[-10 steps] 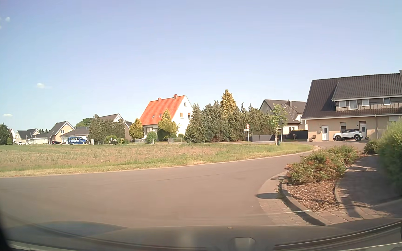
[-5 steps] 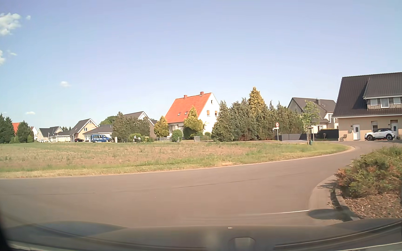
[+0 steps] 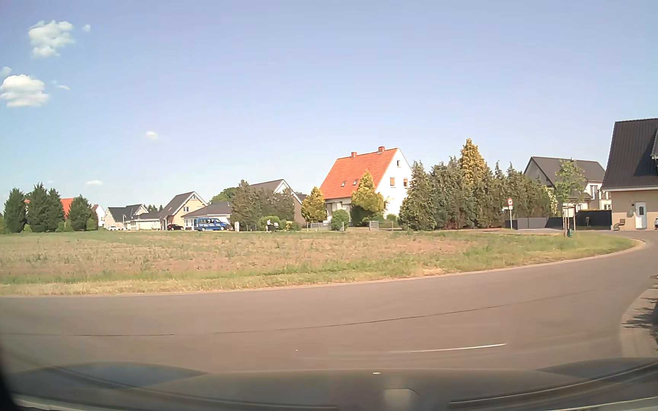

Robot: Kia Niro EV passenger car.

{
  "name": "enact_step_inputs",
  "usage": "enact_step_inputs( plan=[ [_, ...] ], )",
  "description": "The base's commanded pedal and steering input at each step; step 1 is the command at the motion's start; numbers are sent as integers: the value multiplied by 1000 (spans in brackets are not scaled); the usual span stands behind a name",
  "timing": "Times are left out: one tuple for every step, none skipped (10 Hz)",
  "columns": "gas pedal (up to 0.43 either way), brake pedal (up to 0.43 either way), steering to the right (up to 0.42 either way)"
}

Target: Follow the waypoints while adhering to traffic rules and regulations

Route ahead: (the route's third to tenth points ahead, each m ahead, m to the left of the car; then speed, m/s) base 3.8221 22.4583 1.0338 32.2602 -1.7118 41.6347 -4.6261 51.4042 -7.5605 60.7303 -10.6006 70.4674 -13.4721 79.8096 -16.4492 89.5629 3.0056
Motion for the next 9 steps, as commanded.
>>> enact_step_inputs(
  plan=[
    [0,12,-360],
    [0,12,-372],
    [0,12,-391],
    [0,12,-410],
    [0,6,-445],
    [0,6,-469],
    [0,6,-482],
    [0,6,-480],
    [0,6,-478]
  ],
)
